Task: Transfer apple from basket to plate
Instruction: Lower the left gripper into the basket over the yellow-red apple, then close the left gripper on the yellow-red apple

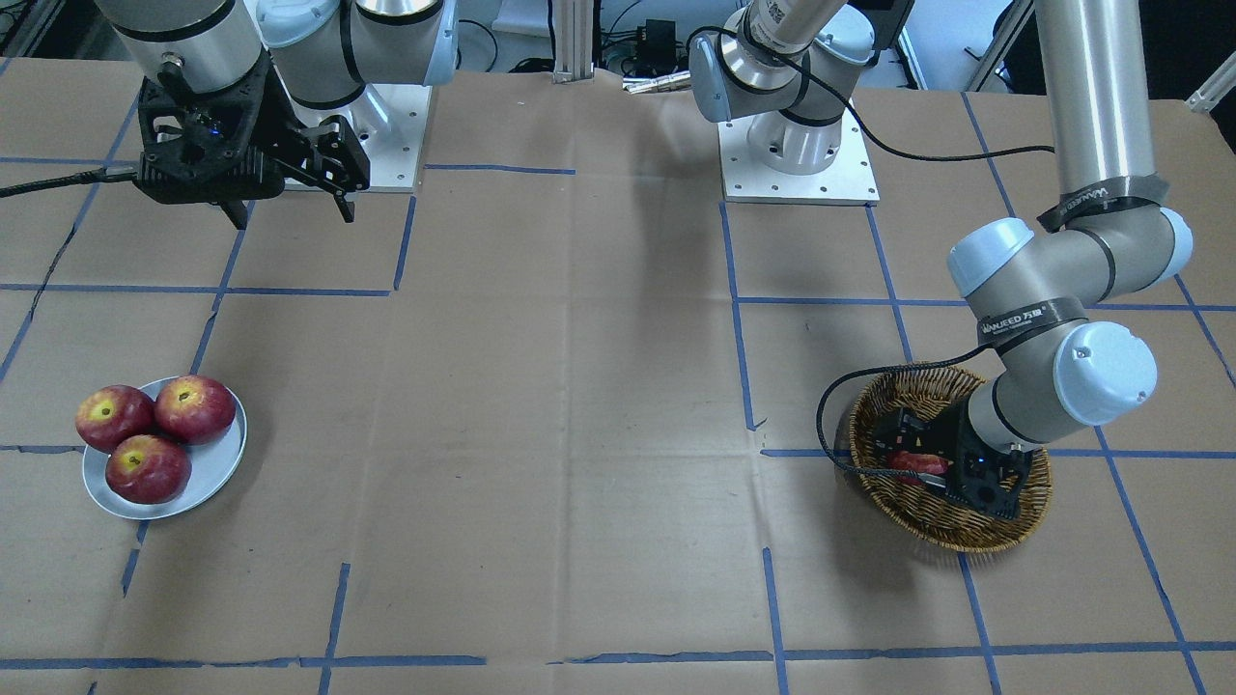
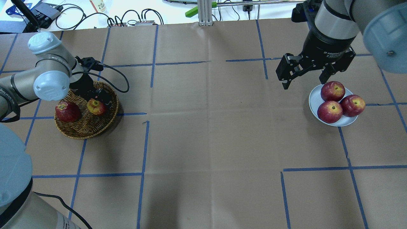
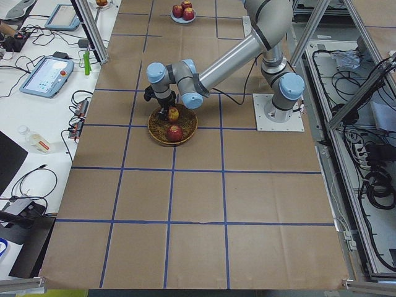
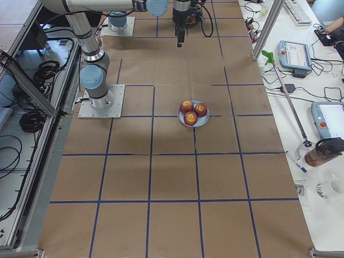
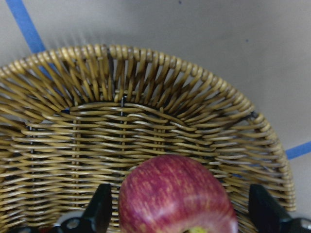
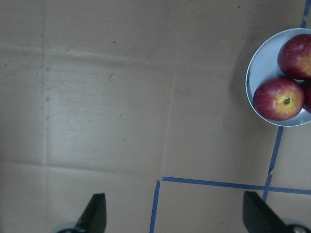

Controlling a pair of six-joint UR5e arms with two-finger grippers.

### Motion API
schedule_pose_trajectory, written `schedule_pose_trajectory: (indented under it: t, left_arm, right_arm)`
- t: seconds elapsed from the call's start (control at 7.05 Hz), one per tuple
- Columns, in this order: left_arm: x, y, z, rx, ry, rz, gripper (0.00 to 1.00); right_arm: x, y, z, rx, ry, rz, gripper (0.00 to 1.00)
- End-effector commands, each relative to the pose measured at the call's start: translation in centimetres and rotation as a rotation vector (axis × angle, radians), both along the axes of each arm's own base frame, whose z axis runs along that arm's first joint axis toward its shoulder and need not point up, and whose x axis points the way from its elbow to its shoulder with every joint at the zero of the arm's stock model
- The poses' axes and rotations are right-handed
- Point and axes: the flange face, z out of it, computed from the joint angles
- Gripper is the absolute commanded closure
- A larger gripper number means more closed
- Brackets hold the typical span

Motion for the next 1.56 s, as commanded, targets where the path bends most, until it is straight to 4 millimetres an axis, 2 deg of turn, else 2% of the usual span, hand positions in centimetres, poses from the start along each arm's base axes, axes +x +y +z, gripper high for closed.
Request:
schedule_pose_trajectory:
  t: [0.0, 0.28, 0.43, 0.71, 0.99, 1.13, 1.28, 1.42]
  left_arm:
    - [0.1, -0.1, -0.5, -0.004, -0.003, 0.001, 0.01]
    - [0.2, -0.2, -1.0, -0.007, -0.017, 0.004, 0.02]
    - [0.8, -0.1, -1.0, 0.013, -0.076, 0.014, 0.07]
    - [0.8, 0.0, -1.0, 0.021, -0.083, 0.016, 0.37]
    - [0.6, -0.1, 0.0, 0.009, -0.09, 0.022, 0.48]
    - [0.1, -0.6, 1.5, -0.014, -0.101, 0.04, 0.48]
    - [-1.1, -0.2, 3.8, -0.016, -0.096, 0.099, 0.48]
    - [-5.8, 0.4, 6.4, -0.03, -0.106, 0.137, 0.48]
  right_arm:
    - [0.0, 0.0, 0.0, 0.0, 0.0, 0.0, 0.0]
    - [0.0, 0.0, 0.0, 0.0, 0.0, 0.0, 0.0]
    - [0.0, 0.0, 0.0, 0.002, 0.0, 0.0, 0.0]
    - [0.0, 0.0, 0.0, 0.0, 0.0, 0.0, 0.0]
    - [0.0, 0.0, 0.0, 0.0, 0.0, 0.0, 0.0]
    - [0.0, 0.0, 0.0, 0.002, 0.0, 0.0, 0.0]
    - [0.0, 0.0, 0.0, 0.002, 0.0, 0.0, 0.0]
    - [0.0, 0.0, 0.0, 0.002, 0.0, 0.0, 0.0]
